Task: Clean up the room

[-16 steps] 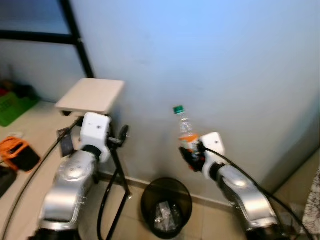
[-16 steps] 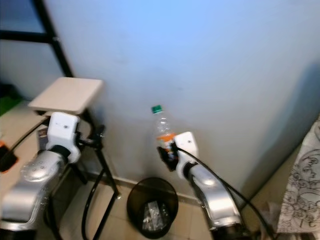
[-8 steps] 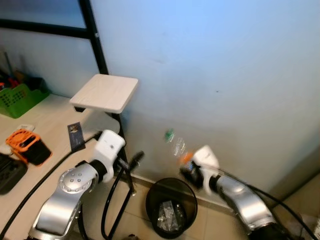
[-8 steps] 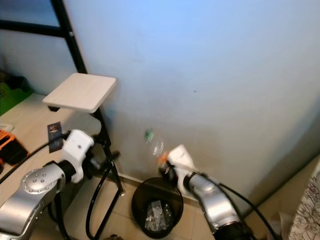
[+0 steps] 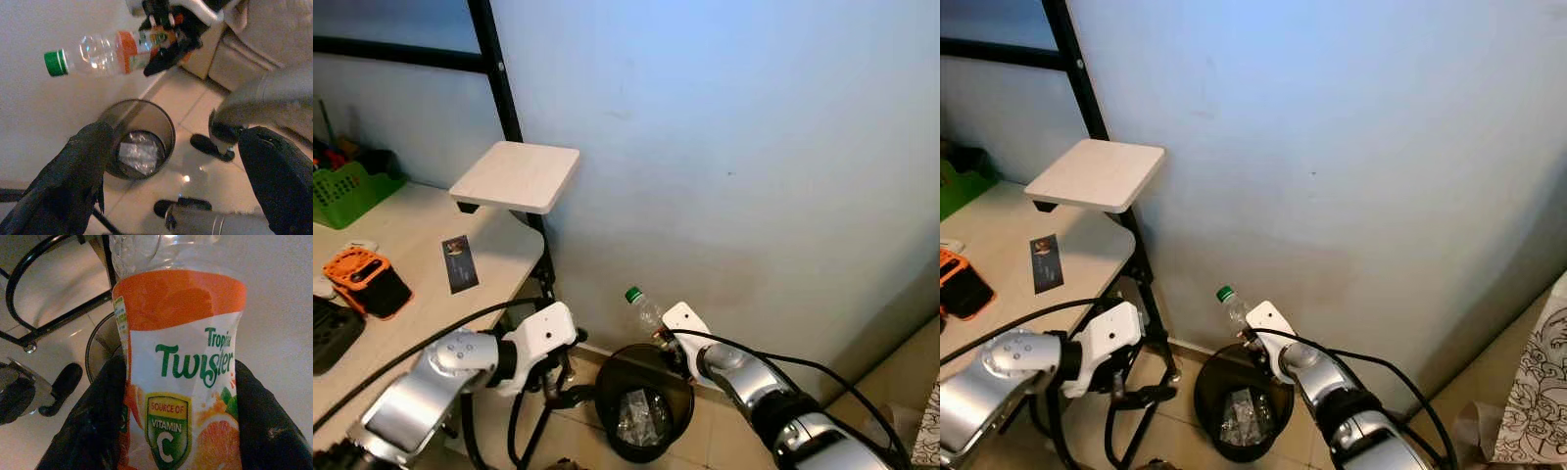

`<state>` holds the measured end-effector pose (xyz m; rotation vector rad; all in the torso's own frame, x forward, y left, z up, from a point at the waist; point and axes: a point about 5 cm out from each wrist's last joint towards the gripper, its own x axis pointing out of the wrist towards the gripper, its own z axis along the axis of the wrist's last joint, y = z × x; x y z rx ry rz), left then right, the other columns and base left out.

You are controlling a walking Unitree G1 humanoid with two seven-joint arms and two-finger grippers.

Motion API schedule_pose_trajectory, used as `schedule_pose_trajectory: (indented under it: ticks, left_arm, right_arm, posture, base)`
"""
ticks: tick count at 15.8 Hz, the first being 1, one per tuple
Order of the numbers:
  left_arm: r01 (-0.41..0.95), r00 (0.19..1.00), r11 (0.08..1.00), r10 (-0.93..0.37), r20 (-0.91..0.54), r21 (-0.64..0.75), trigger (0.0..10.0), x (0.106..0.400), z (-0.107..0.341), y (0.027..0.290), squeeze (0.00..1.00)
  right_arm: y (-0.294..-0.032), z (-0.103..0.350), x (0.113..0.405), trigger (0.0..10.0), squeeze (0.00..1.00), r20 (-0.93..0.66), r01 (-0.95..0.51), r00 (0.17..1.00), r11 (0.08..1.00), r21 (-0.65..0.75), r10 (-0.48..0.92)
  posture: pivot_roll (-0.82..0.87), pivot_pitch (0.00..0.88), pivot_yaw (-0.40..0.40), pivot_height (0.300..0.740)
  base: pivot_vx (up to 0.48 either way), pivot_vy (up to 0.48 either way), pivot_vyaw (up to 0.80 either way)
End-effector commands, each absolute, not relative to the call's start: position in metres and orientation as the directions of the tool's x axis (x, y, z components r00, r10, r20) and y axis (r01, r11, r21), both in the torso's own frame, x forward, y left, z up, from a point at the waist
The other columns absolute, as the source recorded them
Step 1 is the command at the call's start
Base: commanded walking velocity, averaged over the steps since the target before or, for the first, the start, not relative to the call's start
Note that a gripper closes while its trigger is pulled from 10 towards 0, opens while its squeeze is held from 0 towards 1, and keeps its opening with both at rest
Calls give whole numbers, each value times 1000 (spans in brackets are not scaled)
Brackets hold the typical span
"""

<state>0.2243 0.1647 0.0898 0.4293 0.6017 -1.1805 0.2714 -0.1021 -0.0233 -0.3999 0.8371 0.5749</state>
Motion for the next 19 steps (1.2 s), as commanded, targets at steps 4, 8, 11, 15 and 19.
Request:
schedule_pose_trajectory:
  ticks: [4, 8, 11, 15, 19]
  left_arm:
    - [961, 219, 274, -662, -717, 40, 10000, 231, 88, 177, 0]
    - [968, 197, 247, -654, -731, 40, 10000, 233, 88, 179, 0]
    - [973, 178, 230, -651, -738, 33, 10000, 231, 88, 182, 0]
    - [971, 180, 239, -653, -735, 25, 10000, 230, 88, 182, 0]
    - [923, 321, 379, -678, -661, 60, 10000, 234, 90, 177, 0]
  right_arm:
    - [-88, -22, 274, 10000, 145, -778, -610, 520, 791, -49, 352]
    - [-76, -23, 271, 10000, 1000, -777, -644, 473, 764, 15, 415]
    - [-73, -25, 266, 10000, 1000, -776, -638, 437, 765, 90, 455]
    - [-74, -28, 262, 10000, 1000, -769, -605, 423, 781, 155, 480]
    - [-98, -16, 278, 10000, 1000, -674, -522, 566, 839, 154, 475]
  posture:
    - [0, 0, 8, 740]
    - [4, 0, 4, 740]
    - [4, 0, 10, 740]
    - [7, 0, 10, 740]
    - [0, 0, 10, 740]
  base:
    - [0, 0, 0]
    - [0, 0, 0]
    - [0, 0, 0]
    - [0, 0, 0]
    - [0, 0, 0]
